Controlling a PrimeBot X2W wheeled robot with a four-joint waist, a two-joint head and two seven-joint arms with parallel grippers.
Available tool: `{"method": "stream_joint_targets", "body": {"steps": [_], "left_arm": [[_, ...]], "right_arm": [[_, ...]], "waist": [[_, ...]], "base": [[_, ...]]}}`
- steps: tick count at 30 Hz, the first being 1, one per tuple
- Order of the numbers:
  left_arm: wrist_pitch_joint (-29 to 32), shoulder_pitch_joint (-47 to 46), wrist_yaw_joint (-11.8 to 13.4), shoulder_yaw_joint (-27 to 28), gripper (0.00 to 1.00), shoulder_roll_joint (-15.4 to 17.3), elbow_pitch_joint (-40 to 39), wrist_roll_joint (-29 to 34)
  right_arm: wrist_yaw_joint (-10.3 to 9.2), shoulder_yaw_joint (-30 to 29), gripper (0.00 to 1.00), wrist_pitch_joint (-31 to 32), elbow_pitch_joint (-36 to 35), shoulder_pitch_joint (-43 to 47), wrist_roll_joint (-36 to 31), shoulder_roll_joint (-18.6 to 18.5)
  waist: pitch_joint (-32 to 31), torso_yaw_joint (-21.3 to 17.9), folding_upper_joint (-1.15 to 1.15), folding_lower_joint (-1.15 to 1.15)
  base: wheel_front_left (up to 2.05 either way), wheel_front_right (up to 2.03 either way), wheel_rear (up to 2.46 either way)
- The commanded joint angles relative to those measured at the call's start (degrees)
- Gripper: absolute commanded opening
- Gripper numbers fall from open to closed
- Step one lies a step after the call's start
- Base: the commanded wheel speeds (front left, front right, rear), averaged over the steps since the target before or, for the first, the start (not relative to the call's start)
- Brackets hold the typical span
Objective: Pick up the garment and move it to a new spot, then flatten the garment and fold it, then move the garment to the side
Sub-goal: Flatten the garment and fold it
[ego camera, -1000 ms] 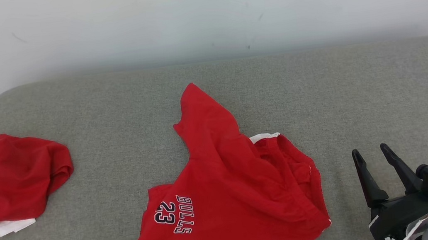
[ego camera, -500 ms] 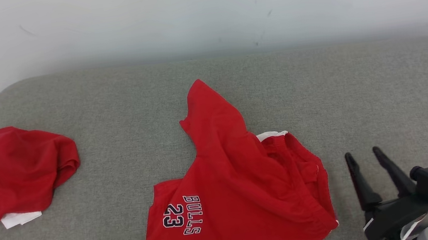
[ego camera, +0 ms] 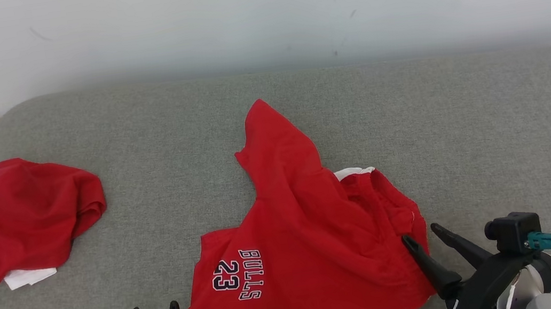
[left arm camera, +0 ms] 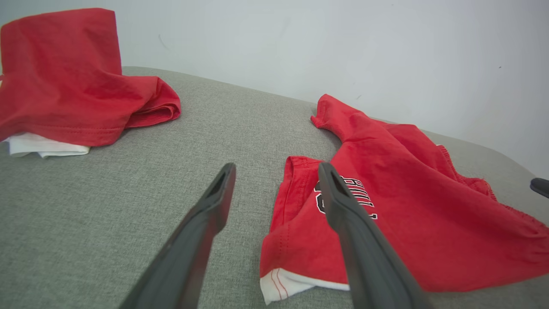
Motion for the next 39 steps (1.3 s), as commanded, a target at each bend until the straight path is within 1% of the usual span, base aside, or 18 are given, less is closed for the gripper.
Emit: {"method": "stream_joint_targets", "body": {"steps": [1, 7, 13, 14, 15, 16, 17, 20, 24, 27, 31, 33, 37, 39], "left_arm": [[-0.3, 0.5, -0.3, 0.5, 1.0, -0.3, 0.1, 0.5], [-0.3, 0.2, -1.4, 1.4, 1.0, -1.0, 1.0, 1.1], [-0.3, 0.0, -2.0, 1.4, 1.0, -1.5, 1.8, 1.3], [-0.3, 0.0, -2.1, 1.4, 1.0, -1.5, 1.9, 1.3], [-0.3, 0.1, -2.2, 1.3, 1.0, -1.6, 2.0, 1.2], [-0.3, 0.2, -2.2, 1.3, 1.0, -1.6, 2.0, 1.2], [-0.3, 0.3, -2.2, 1.2, 1.0, -1.6, 2.1, 1.1], [-0.3, 0.6, -2.2, 1.2, 1.0, -1.7, 2.2, 0.9], [-0.3, 0.7, -2.3, 1.4, 1.0, -1.7, 2.3, 0.7], [-0.3, 0.7, -2.2, 1.4, 1.0, -1.8, 2.3, 0.5], [-0.3, 0.8, -1.9, 1.3, 1.0, -1.8, 2.3, 0.1], [-0.3, 0.5, -1.8, 1.0, 1.0, -1.8, 2.4, -0.2], [-0.3, -0.2, -1.7, 0.3, 1.0, -1.8, 2.8, -0.4], [-0.3, -0.6, -1.7, 0.0, 1.0, -1.8, 3.1, -0.5]], "right_arm": [[0.0, 1.8, 1.0, 1.9, -1.0, -0.7, 1.7, -1.6], [0.0, 5.8, 1.0, 7.5, -2.8, -1.1, 6.7, -5.1], [0.0, 8.0, 1.0, 11.9, -1.8, -2.1, 8.4, -6.3], [0.0, 8.2, 0.87, 12.4, -1.7, -2.2, 8.5, -6.3], [0.0, 8.3, 0.62, 12.8, -1.6, -2.3, 8.8, -6.2], [0.0, 8.7, 0.13, 13.1, -1.5, -2.6, 8.5, -6.3], [0.0, 8.7, 0.0, 13.4, -1.2, -2.9, 8.5, -6.4], [0.0, 9.1, 0.0, 13.9, -0.6, -3.9, 8.7, -6.3], [0.0, 8.5, 0.0, 12.2, -0.3, -5.6, 7.5, -6.5], [0.0, 6.7, 0.0, 8.4, 0.2, -7.5, 5.5, -6.4], [0.0, 5.1, 0.0, 4.7, 2.6, -10.8, 3.5, -4.9], [-0.01, 5.2, 0.0, 3.8, 5.6, -14.0, 3.6, -3.5], [0.0, 6.1, 0.0, 3.1, 11.3, -17.7, 3.6, -1.4], [-0.01, 7.0, 0.0, 3.3, 14.3, -19.4, 3.0, -1.1]], "waist": [[0.1, 0.1, 0.0, -0.01], [-0.1, 0.9, 0.0, -0.01], [-0.4, 2.2, 0.0, -0.01], [-0.5, 2.4, 0.0, -0.01], [-0.6, 2.7, 0.0, -0.01], [-0.6, 2.9, 0.0, -0.01], [-0.6, 3.2, 0.0, -0.01], [-0.6, 3.7, 0.0, -0.01], [-0.6, 4.1, 0.0, -0.01], [-0.7, 4.4, 0.0, -0.01], [-0.6, 4.4, 0.0, -0.01], [-0.4, 4.5, 0.0, -0.01], [-0.2, 5.1, 0.0, -0.01], [-0.2, 5.5, 0.0, -0.01]], "base": [[0.0, 0.0, 0.0], [0.0, 0.0, 0.0], [0.0, 0.0, 0.0], [0.0, 0.0, 0.0], [0.0, 0.0, 0.0], [0.0, 0.0, 0.0], [0.0, 0.0, 0.0], [0.0, 0.0, 0.0], [0.0, 0.0, 0.0], [0.0, 0.0, 0.0], [0.0, 0.0, 0.0], [0.0, 0.0, 0.0], [0.0, 0.0, 0.0], [0.0, 0.0, 0.0]]}}
